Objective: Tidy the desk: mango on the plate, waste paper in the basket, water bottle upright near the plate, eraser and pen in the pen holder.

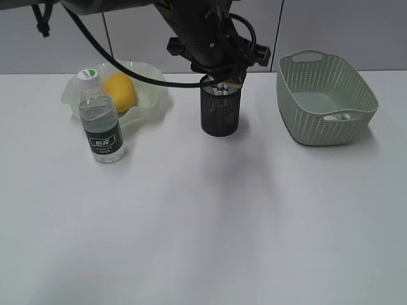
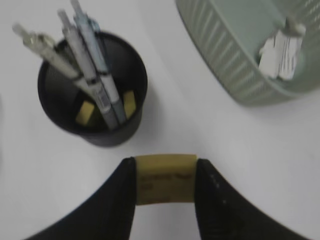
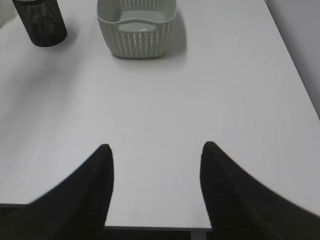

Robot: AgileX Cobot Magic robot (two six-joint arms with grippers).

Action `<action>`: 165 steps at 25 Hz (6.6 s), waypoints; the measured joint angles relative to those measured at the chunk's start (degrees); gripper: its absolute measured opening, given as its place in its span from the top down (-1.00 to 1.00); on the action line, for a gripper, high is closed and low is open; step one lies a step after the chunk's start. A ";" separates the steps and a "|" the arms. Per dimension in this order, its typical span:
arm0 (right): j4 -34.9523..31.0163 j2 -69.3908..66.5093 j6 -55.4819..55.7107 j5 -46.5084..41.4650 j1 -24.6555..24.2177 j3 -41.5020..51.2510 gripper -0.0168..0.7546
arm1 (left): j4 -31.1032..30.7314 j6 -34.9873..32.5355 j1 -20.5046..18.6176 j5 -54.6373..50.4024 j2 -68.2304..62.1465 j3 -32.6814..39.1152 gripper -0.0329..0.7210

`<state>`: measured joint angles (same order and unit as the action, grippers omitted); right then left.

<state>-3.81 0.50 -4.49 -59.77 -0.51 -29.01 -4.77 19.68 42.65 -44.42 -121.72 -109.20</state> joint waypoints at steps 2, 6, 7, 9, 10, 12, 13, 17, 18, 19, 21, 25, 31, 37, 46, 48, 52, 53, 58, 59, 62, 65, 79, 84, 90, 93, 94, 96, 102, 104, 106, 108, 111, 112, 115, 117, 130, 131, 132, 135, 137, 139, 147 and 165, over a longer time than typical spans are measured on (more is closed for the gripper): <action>0.00 0.00 0.00 0.00 0.00 0.00 -0.20 | 0.00 0.06 -1.04 5.66 -0.24 0.00 0.17; -0.05 0.00 0.00 0.00 0.00 0.00 -0.20 | -0.04 0.10 -2.99 12.31 -0.44 0.00 0.17; -0.05 0.00 0.00 0.00 0.00 0.00 -0.20 | -0.04 0.24 -3.46 13.11 -0.44 0.00 0.17; -0.05 0.00 0.00 0.00 0.00 0.00 -0.20 | -0.06 0.23 -4.34 14.65 -0.72 0.00 0.17; -0.05 0.00 0.00 0.00 0.00 0.00 -0.20 | -0.06 0.23 -4.65 15.49 -1.00 0.00 0.17; -0.05 0.00 0.00 0.00 0.00 0.00 -0.20 | -0.06 0.23 -5.34 16.43 -1.91 0.00 0.17; -0.05 0.00 0.00 0.00 0.00 0.00 -0.20 | -0.06 0.23 -5.60 16.73 -2.51 0.00 0.17; -0.05 0.00 0.00 0.00 0.00 0.00 -0.20 | -0.06 0.23 -6.50 18.62 -4.85 0.05 0.17; -0.05 0.00 0.00 0.00 0.00 0.00 -0.20 | -0.06 0.23 -6.71 19.21 -5.32 0.05 0.17; -0.05 0.00 0.00 0.00 0.00 0.00 -0.20 | -0.06 0.23 -6.89 19.72 -5.55 0.05 0.17; -0.05 0.00 0.00 0.04 0.00 0.00 -0.20 | 0.65 0.23 -7.01 20.87 -6.14 0.05 0.17; -0.05 0.00 0.00 0.04 0.00 0.00 -0.20 | 2.10 0.23 -7.01 22.11 -6.84 0.05 0.17; -0.05 0.00 0.00 0.04 0.00 0.00 -0.20 | 2.84 0.23 -7.01 22.46 -8.52 0.05 0.17; -0.05 0.00 0.00 0.04 0.00 0.00 -0.20 | 2.95 0.23 -7.01 22.46 -8.75 0.05 0.00; -0.05 0.00 0.00 0.04 0.00 0.00 -0.20 | 2.95 0.23 -7.01 22.52 -8.75 0.05 -0.55; -0.05 0.00 0.00 0.04 0.00 0.00 -0.20 | 2.95 0.23 -7.01 22.17 -8.69 0.05 -0.56; -0.05 0.00 0.00 0.04 0.00 0.00 -0.20 | 1.07 0.23 -7.01 18.12 -7.11 0.11 -0.56; -0.05 0.00 0.00 0.04 0.00 0.00 -0.20 | 0.19 0.23 -7.01 16.30 -6.24 0.10 -0.56; -0.05 0.00 0.00 0.04 0.00 0.00 -0.20 | -1.14 0.01 -6.95 4.95 -0.85 0.10 -0.56; -0.05 0.00 0.00 0.04 0.00 0.00 -0.20 | -1.09 -0.07 -6.91 1.87 0.34 0.10 -0.56; -0.11 0.00 0.00 0.04 0.00 0.00 -0.20 | -0.68 -0.27 -6.84 -7.74 3.40 0.05 -0.56; -0.11 0.00 0.00 0.04 0.00 0.00 -0.20 | 0.24 -0.37 -6.98 -15.52 5.79 0.05 -0.56; -0.11 0.00 0.00 0.04 0.00 0.00 -0.20 | 1.38 -3.12 -21.90 -24.98 12.41 0.01 -0.56; -0.11 0.00 0.00 0.04 0.00 0.00 -0.20 | 1.19 -3.82 -26.79 -24.58 12.41 0.01 -0.56; -0.11 0.00 0.00 0.04 0.00 0.00 -0.20 | 1.29 -5.65 -31.27 -24.57 12.41 0.01 -0.56; -0.11 0.00 0.00 0.04 0.00 0.00 -0.20 | 1.29 -6.99 -33.26 -24.36 12.41 0.57 -0.56; -0.11 0.00 0.00 0.04 0.00 0.00 -0.20 | 1.29 -7.24 -33.68 -24.43 12.41 0.58 -0.56; -0.11 0.00 0.00 0.04 0.00 0.00 -0.20 | 1.93 -8.12 -34.03 -24.64 12.41 0.58 -0.56; -0.11 0.00 0.00 0.04 0.00 0.00 -0.20 | 4.00 -9.52 -33.97 -25.23 14.80 1.73 -0.56; -0.11 0.00 0.00 0.06 0.00 0.00 -0.20 | 4.00 -9.63 -33.97 -25.23 18.22 3.93 -0.56; -0.11 0.00 0.00 0.06 0.00 0.00 -0.20 | 3.66 -9.63 -33.97 -25.23 22.26 7.80 -0.56; -0.11 0.00 0.00 0.06 0.00 0.00 -0.20 | 3.66 -9.63 -33.97 -24.61 27.13 13.12 -0.56; -0.11 0.00 0.00 0.06 0.00 0.00 -0.20 | 3.66 -9.67 -33.97 -21.25 36.55 24.31 -0.55; -0.11 0.00 0.00 0.06 0.00 0.00 -0.20 | 3.66 -9.67 -33.97 -19.90 39.43 28.64 -0.53; -0.11 0.00 0.00 0.06 0.00 0.00 -0.20 | 3.66 -9.67 -33.97 -16.96 49.44 40.09 -0.47; -0.11 0.00 0.00 0.06 0.00 0.00 -0.20 | 3.77 -9.67 -33.97 -15.74 56.26 46.67 -0.44; -0.15 0.00 0.00 0.06 0.00 0.00 -0.20 | 3.62 -9.67 -33.97 -10.82 97.68 71.45 -0.43; -0.15 0.00 0.00 0.06 0.00 0.00 -0.20 | 3.62 -9.67 -33.97 -10.82 100.11 72.27 -0.43; -0.15 0.00 0.00 0.06 0.00 0.00 -0.20 | 3.68 -9.73 -33.97 -10.91 102.34 72.91 -0.43; -0.15 0.00 0.00 0.06 0.00 0.00 -0.20 | 4.06 -11.53 -33.97 -11.59 107.62 74.98 -0.43; -0.15 0.00 0.00 0.06 0.00 0.00 -0.20 | 4.27 -14.46 -33.97 -12.77 110.51 75.92 -0.43; -0.15 0.00 0.00 0.06 0.00 0.00 -0.20 | 4.09 -16.93 -33.97 -14.08 113.26 76.77 -0.43; -0.10 0.00 0.00 0.06 0.00 0.00 -0.20 | 4.11 -18.23 -33.97 -16.32 121.72 79.03 -0.41; -0.13 0.00 0.00 0.10 0.00 0.00 -0.20 | 4.15 -18.24 -33.97 -16.72 122.17 79.16 -0.51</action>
<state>-3.94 0.50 -4.49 -59.66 -0.51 -29.01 -0.62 1.44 8.67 -61.14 0.45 -30.04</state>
